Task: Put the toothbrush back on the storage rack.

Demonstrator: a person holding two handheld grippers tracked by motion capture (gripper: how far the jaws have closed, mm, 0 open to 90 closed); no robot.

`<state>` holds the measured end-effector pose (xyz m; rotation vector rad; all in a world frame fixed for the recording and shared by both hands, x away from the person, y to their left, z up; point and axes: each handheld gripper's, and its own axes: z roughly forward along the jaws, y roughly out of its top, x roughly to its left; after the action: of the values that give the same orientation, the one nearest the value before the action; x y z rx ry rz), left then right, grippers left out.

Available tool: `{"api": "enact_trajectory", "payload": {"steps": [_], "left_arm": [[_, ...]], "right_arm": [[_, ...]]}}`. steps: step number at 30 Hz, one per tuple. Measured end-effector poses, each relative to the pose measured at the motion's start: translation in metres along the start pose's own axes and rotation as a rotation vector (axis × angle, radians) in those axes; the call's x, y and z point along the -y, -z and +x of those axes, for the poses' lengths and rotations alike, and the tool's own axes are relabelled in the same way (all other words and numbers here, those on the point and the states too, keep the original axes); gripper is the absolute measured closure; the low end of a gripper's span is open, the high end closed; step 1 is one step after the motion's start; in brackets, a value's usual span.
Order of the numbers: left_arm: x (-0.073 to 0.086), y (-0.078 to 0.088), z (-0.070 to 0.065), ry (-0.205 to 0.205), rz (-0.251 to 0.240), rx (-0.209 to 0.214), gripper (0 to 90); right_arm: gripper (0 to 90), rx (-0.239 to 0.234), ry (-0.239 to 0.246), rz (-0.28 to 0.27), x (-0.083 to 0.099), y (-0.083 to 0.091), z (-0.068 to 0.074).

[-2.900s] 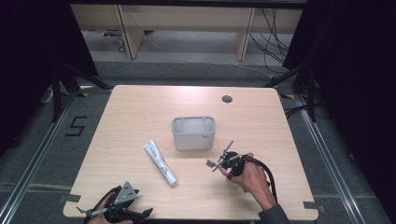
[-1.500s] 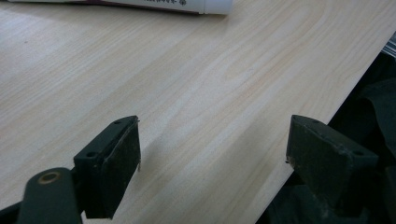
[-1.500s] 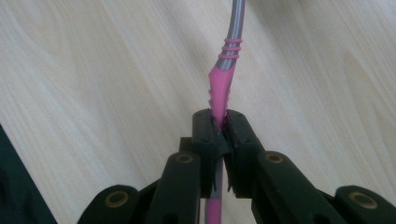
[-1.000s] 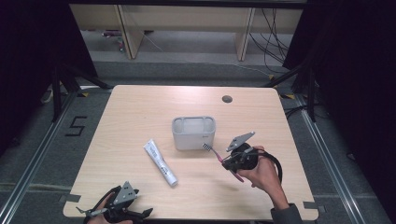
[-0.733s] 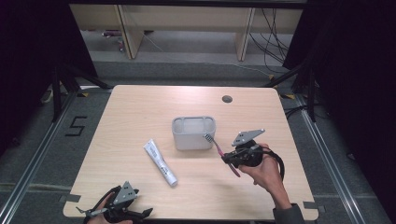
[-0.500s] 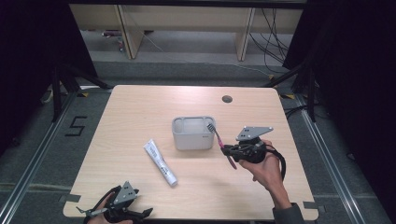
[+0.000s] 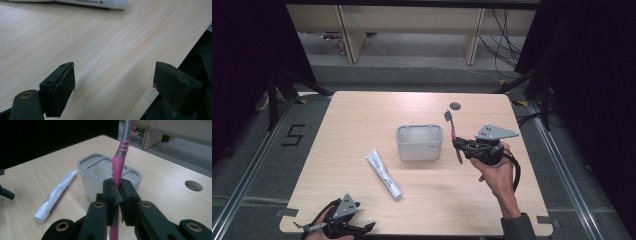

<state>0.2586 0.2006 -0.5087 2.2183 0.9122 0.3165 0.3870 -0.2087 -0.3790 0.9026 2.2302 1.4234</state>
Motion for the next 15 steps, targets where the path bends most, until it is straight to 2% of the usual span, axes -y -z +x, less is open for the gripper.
{"api": "enact_trajectory", "payload": {"steps": [1, 2, 3, 4, 5, 6, 7, 8, 10, 11, 15], "left_arm": [[0.000, 0.000, 0.000, -0.007, 0.006, 0.000, 17.1], [0.000, 0.000, 0.000, -0.008, 0.006, 0.000, 17.1], [0.000, 0.000, 0.000, 0.000, 0.000, 0.001, 17.1], [0.000, 0.000, 0.000, 0.000, 0.000, 0.001, 17.1], [0.000, 0.000, 0.000, -0.002, 0.001, 0.000, 17.1], [0.000, 0.000, 0.000, -0.002, 0.001, 0.000, 17.1], [0.000, 0.000, 0.000, 0.001, -0.001, 0.003, 17.1], [0.000, 0.000, 0.000, 0.001, 0.000, -0.001, 17.2], [0.000, 0.000, 0.000, 0.001, -0.001, -0.001, 17.1], [0.000, 0.000, 0.000, 0.002, -0.002, 0.001, 17.1], [0.000, -0.001, 0.000, -0.001, -0.008, 0.002, 17.1]], "right_arm": [[83.8, 0.014, -0.013, -0.023, 0.000, 0.000, 0.000], [83.9, 0.012, 0.009, -0.032, -0.001, 0.000, -0.003], [83.9, 0.020, -0.030, -0.051, -0.002, -0.001, -0.004], [83.9, 0.020, -0.030, -0.051, -0.002, -0.001, -0.004], [83.9, 0.016, -0.039, -0.085, -0.004, -0.003, -0.010], [83.9, 0.016, -0.039, -0.085, -0.004, -0.003, -0.010], [83.9, 0.002, -0.050, -0.123, -0.006, -0.007, -0.015], [83.9, 0.013, -0.075, -0.129, -0.007, -0.007, -0.015], [83.9, 0.024, -0.065, -0.137, -0.009, -0.009, -0.018], [83.9, 0.016, -0.080, -0.155, -0.011, -0.013, -0.021], [83.9, 0.037, -0.100, -0.161, -0.017, -0.019, -0.025]]}}
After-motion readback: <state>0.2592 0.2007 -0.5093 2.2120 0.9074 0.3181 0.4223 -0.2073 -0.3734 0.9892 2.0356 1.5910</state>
